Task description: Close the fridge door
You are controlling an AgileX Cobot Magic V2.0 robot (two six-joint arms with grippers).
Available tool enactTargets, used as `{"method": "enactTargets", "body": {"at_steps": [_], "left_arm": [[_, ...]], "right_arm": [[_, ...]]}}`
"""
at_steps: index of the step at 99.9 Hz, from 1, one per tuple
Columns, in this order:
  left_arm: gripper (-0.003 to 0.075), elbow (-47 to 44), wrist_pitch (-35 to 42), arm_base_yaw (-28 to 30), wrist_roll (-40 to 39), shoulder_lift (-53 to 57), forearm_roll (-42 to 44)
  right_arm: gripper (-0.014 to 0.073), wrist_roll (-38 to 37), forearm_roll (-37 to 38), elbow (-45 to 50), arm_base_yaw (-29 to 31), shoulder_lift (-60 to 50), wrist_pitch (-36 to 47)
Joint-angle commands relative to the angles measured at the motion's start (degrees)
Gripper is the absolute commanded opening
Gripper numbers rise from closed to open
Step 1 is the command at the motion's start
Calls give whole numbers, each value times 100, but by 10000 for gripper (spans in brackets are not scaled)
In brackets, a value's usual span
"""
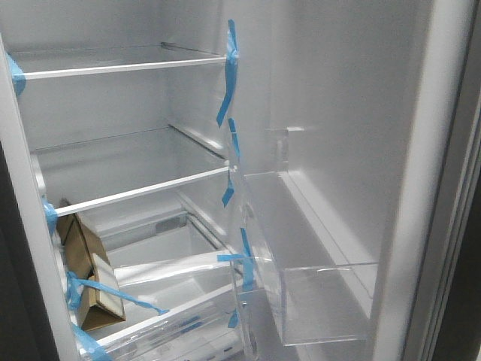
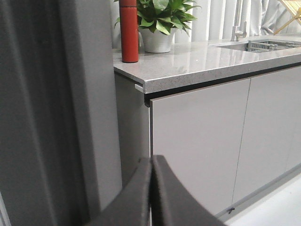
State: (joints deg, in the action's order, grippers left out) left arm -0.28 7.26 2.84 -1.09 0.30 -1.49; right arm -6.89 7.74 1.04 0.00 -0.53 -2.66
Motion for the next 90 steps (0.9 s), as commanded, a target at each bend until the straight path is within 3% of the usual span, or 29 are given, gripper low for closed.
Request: {"method": "enactTargets", "body": {"at_steps": [1, 77, 90], "left_arm": [[-20, -201, 418, -36, -25, 117, -23], [-20, -201, 418, -36, -25, 117, -23], [-20, -201, 418, -36, -25, 117, -23]], "right_arm": [[-46, 35, 58, 109, 40, -118, 456], [-46, 35, 55, 109, 40, -118, 456], [-46, 35, -442, -31, 40, -103, 359]]}}
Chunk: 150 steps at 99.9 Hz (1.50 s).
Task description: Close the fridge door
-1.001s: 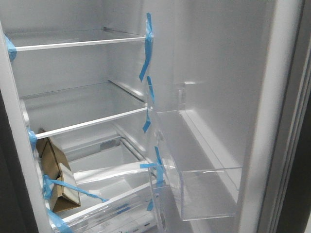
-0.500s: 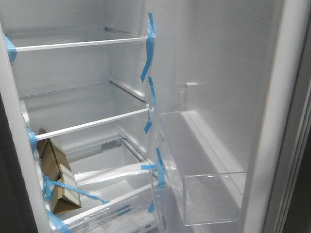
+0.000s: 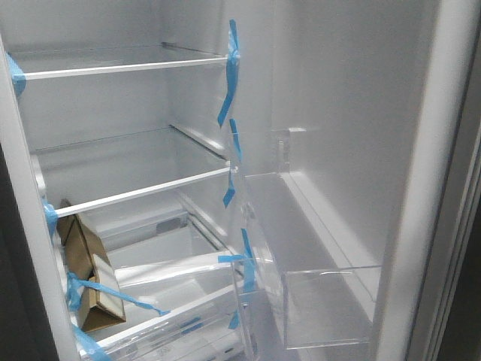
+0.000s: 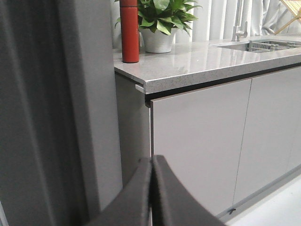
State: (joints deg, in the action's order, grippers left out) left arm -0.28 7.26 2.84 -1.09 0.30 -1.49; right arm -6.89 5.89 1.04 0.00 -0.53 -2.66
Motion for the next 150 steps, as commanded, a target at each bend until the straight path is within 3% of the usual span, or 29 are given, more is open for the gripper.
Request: {"method": "enactTargets", "body": {"at_steps": [1, 23, 57, 73, 94, 118, 138, 150], "left_arm": [[-20, -201, 418, -36, -25, 117, -23], [-20, -201, 418, -36, -25, 117, -23], [-20, -201, 418, -36, -25, 117, -23], [-20, -201, 418, -36, -25, 117, -23], [-20, -201, 418, -36, -25, 117, -23], [-20, -201, 418, -36, -25, 117, -23], [-20, -201, 418, -36, -25, 117, -23], [-20, -201, 418, -36, -25, 117, -23]], "right_arm": [[-46, 35, -257, -73, 40, -103, 336], [-46, 35, -314, -1109, 40, 450, -380], [-46, -59, -501, -3325, 51, 2578, -554], [-46, -284, -858, -4485, 339, 3576, -668], [-46, -282, -2184, -5517, 795, 4507, -757], [-46, -240, -4218, -5680, 1627, 5073, -691], [-46, 942, -6104, -5680, 1954, 5541, -676], [-46, 1106, -6886, -5680, 1954, 5844, -713]]}}
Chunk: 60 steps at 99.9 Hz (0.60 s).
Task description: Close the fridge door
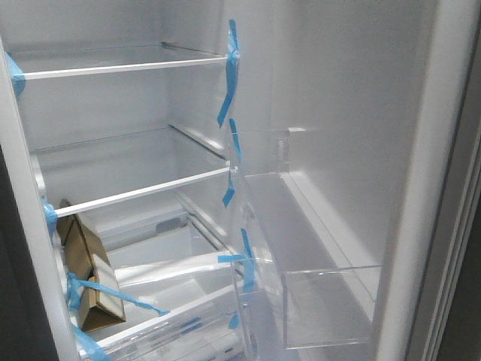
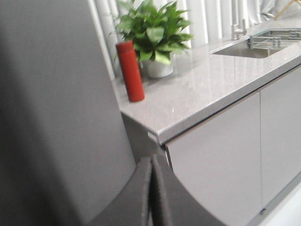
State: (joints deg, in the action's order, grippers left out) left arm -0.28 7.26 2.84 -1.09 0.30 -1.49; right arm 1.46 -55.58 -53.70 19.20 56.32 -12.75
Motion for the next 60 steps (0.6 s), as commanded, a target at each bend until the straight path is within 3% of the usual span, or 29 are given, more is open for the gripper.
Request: {"method": "enactTargets", "body": {"at_steps": [1, 20, 60], "left_arm": [[-20, -201, 418, -36, -25, 117, -23], [-20, -201, 418, -36, -25, 117, -23], [-20, -201, 418, -36, -25, 117, -23]], "right_arm": [[-46, 271, -820, -206, 34, 179, 296], [-46, 271, -1557, -206, 34, 583, -258], [-46, 271, -2119, -217, -330, 1011, -1144]]}}
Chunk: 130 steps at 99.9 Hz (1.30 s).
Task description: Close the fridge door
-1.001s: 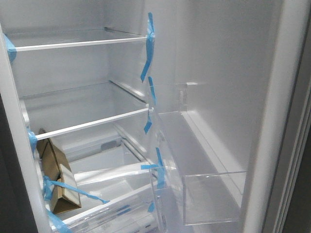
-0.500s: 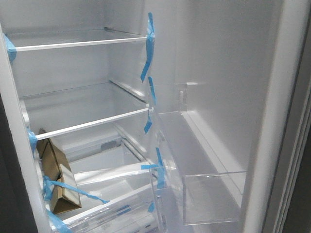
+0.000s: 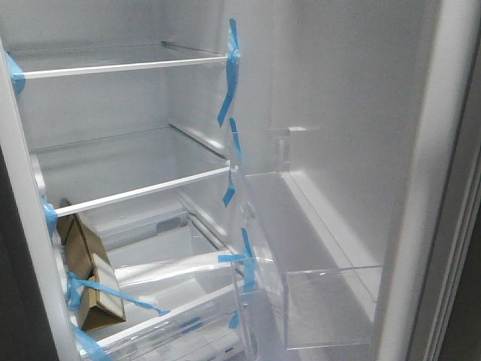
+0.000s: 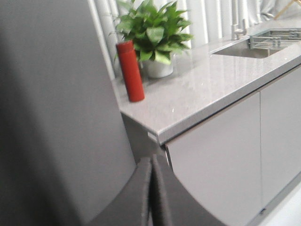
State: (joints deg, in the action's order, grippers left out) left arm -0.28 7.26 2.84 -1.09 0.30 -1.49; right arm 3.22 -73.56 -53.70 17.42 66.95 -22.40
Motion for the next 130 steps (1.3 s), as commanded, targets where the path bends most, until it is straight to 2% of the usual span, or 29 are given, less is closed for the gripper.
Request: {"method": "enactTargets", "body": {"at_steps": [1, 23, 53, 74, 106, 130], "left_arm": [[-20, -201, 418, -36, -25, 117, -23], [-20, -201, 418, -36, -25, 117, -23], [-20, -201, 418, -36, -25, 117, -23], [-20, -201, 418, -36, -25, 117, -23], [-20, -201, 418, -36, -25, 117, -23], [-20, -201, 418, -36, -25, 117, -23]], "right_arm": [[-46, 95, -334, -217, -161, -41, -199], [-46, 95, -968, -217, -219, 148, -804], [-46, 95, -1024, -241, -219, 202, -1606], [-46, 134, -1024, -674, -320, 419, -1970], [-46, 158, -1002, -1267, -1244, 917, -1748], [-46, 579, -1002, -1921, -2284, 1406, -1006]]}}
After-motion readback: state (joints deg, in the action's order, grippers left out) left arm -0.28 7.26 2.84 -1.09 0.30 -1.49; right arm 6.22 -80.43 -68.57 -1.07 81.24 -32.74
